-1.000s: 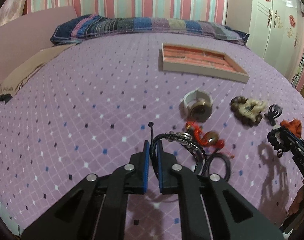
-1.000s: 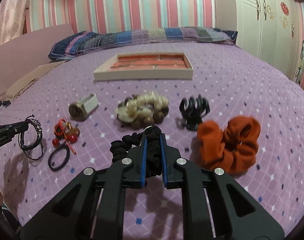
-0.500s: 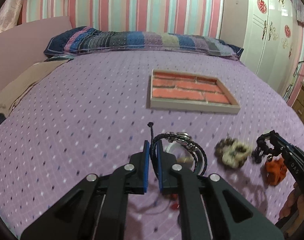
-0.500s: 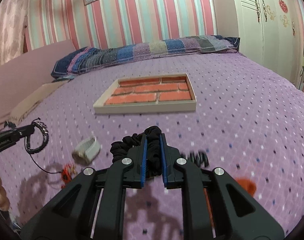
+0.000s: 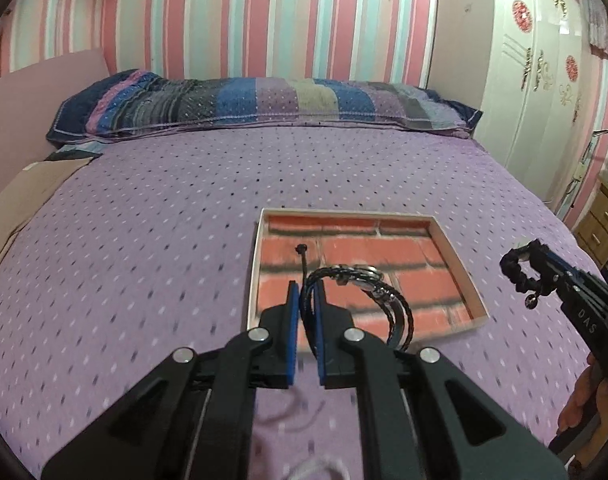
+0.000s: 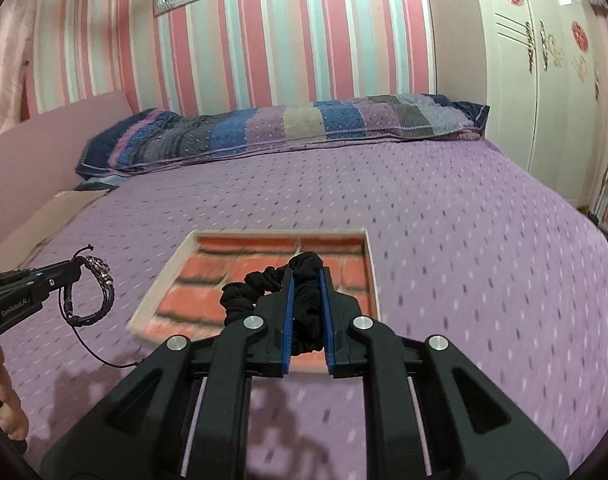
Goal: Organize jewelry
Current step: 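Carry the bracelet in left gripper to the tray while right carries the scrunchie, then open right gripper over the tray while left gripper releases the bracelet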
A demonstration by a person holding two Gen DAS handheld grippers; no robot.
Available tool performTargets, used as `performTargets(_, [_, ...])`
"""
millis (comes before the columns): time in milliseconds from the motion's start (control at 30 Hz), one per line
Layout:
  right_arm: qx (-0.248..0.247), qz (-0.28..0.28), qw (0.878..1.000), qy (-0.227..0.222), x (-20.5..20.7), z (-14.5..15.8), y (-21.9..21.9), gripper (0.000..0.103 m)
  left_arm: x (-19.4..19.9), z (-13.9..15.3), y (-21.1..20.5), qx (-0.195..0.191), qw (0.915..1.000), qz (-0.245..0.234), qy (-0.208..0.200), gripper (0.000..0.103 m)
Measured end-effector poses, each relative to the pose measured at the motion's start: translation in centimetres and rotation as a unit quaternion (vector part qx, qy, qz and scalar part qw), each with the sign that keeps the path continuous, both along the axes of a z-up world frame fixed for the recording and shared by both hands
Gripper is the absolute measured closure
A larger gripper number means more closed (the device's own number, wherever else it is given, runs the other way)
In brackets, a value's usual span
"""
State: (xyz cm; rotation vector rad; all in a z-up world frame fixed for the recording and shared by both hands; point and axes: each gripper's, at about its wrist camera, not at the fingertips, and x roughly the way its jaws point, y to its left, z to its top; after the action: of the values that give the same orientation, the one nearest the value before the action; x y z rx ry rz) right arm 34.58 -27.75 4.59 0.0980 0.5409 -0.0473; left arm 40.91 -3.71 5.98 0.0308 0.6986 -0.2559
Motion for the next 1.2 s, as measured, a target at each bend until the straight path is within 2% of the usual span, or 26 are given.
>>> performTargets(200, [-0.015, 0.001, 0.999, 0.043, 9.4, -2.4, -0.9, 0.09, 9.3, -3.0, -2.0, 0.011, 0.9991, 0.005, 0.04, 0.095])
performTargets(300, [0.0, 0.001, 0.997, 0.073, 13.4, -4.7, -1.3, 0.09, 13.5, -5.9, -3.0, 0.01, 0.9969, 0.003, 0.078, 0.095])
performTargets(533, [-0.003, -0.006, 0.99, 0.141, 20.8, -9.2, -2.0, 0.09, 20.3, -11.0, -3.9, 0.018, 0.9897, 0.015, 0.141, 0.095])
performTargets(700, [-0.01, -0.023, 0.983, 0.18, 23.3, -11.5, -2.8, 0.09, 22.3, -12.6, -5.1, 0.056, 0.9875, 0.011, 0.146, 0.095])
performTargets(967, [0.004, -0.029, 0.975, 0.222, 25.1, -13.7, -3.8, 0.089, 24.2, -14.2, -5.4, 0.072, 0.9841, 0.019, 0.161, 0.095])
performTargets(1067, [0.01, -0.035, 0.971, 0.235, 25.4, -14.1, -4.2, 0.085, 24.4, -14.6, -5.6, 0.081, 0.9831, 0.021, 0.163, 0.094])
performTargets(1167, [0.009, -0.04, 0.971, 0.236, 25.2, -14.0, -4.4, 0.07, 24.0, -14.4, -5.6, 0.083, 0.9816, 0.017, 0.171, 0.094])
performTargets(1200, [0.011, -0.04, 0.971, 0.235, 25.1, -13.8, -4.5, 0.062, 23.8, -14.2, -5.5, 0.082, 0.9816, 0.016, 0.172, 0.093])
